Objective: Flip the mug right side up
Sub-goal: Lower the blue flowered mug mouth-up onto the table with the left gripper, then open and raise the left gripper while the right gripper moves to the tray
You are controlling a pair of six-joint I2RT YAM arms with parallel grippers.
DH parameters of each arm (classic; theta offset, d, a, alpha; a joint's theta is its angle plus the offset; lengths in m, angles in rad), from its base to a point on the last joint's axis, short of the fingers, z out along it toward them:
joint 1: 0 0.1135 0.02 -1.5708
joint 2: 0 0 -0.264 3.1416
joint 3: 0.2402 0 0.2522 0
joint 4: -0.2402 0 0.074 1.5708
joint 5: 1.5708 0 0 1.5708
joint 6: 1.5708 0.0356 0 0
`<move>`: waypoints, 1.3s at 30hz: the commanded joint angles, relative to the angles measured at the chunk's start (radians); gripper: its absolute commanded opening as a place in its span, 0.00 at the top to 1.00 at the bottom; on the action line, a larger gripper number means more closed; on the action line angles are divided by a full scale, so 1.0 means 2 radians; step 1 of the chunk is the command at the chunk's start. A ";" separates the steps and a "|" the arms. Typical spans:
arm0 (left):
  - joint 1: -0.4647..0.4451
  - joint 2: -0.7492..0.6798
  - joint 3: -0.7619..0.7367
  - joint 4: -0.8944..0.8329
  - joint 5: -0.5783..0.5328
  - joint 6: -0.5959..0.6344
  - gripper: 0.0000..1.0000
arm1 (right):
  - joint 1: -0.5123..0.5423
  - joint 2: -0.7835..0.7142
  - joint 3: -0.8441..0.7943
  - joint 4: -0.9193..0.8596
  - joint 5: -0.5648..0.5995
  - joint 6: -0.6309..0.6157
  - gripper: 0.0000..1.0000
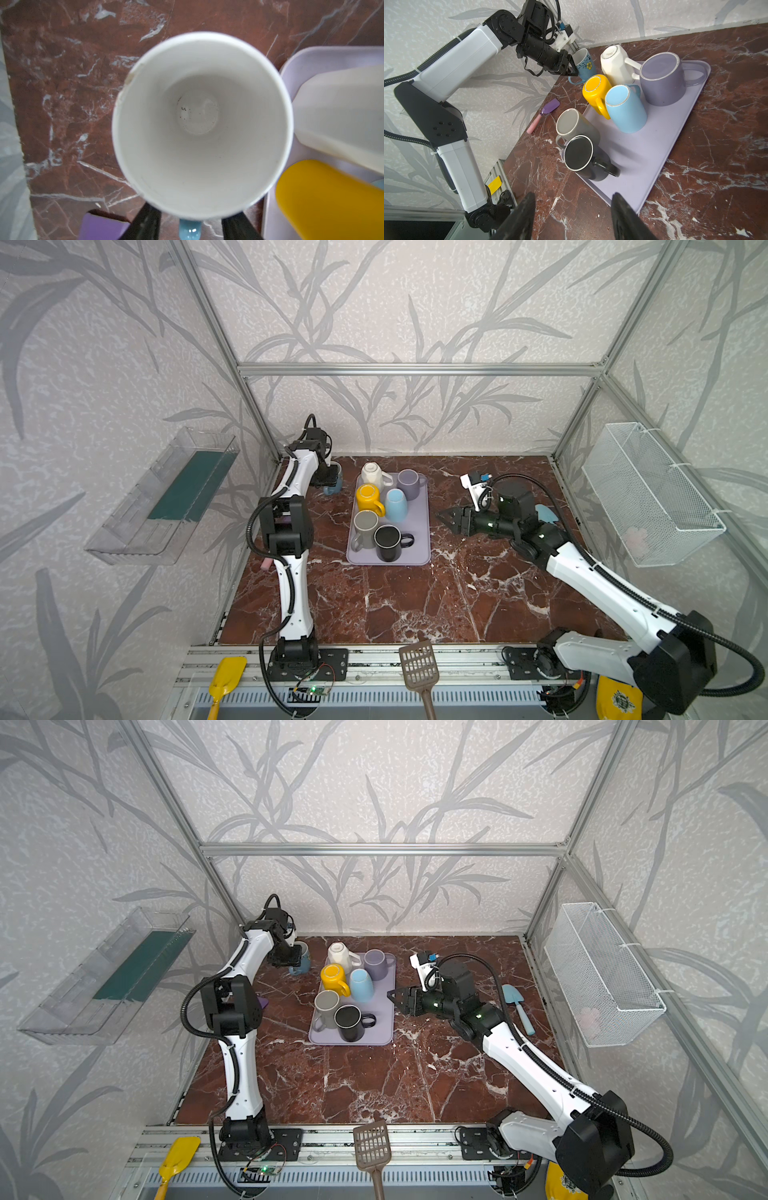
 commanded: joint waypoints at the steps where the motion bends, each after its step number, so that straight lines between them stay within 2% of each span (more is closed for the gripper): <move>1: 0.001 0.005 0.014 -0.028 -0.010 -0.001 0.42 | 0.002 -0.010 -0.005 -0.006 0.008 -0.008 0.40; 4: 0.001 -0.001 0.014 -0.032 -0.009 -0.005 0.37 | 0.002 -0.006 -0.005 -0.008 0.010 -0.010 0.40; 11: 0.001 -0.047 -0.023 -0.013 -0.009 -0.024 0.37 | 0.003 0.012 0.005 -0.034 0.032 -0.023 0.40; 21: 0.001 -0.134 -0.093 0.018 0.043 -0.058 0.37 | 0.020 0.075 0.037 -0.085 0.078 -0.044 0.40; 24: 0.001 -0.165 -0.134 0.041 0.068 -0.070 0.37 | 0.032 0.105 0.059 -0.114 0.104 -0.051 0.40; 28: 0.001 -0.205 -0.194 0.082 0.115 -0.081 0.37 | 0.038 0.155 0.095 -0.158 0.109 -0.054 0.40; 39: -0.004 -0.329 -0.376 0.178 0.181 -0.133 0.37 | 0.057 0.280 0.179 -0.227 0.185 -0.054 0.50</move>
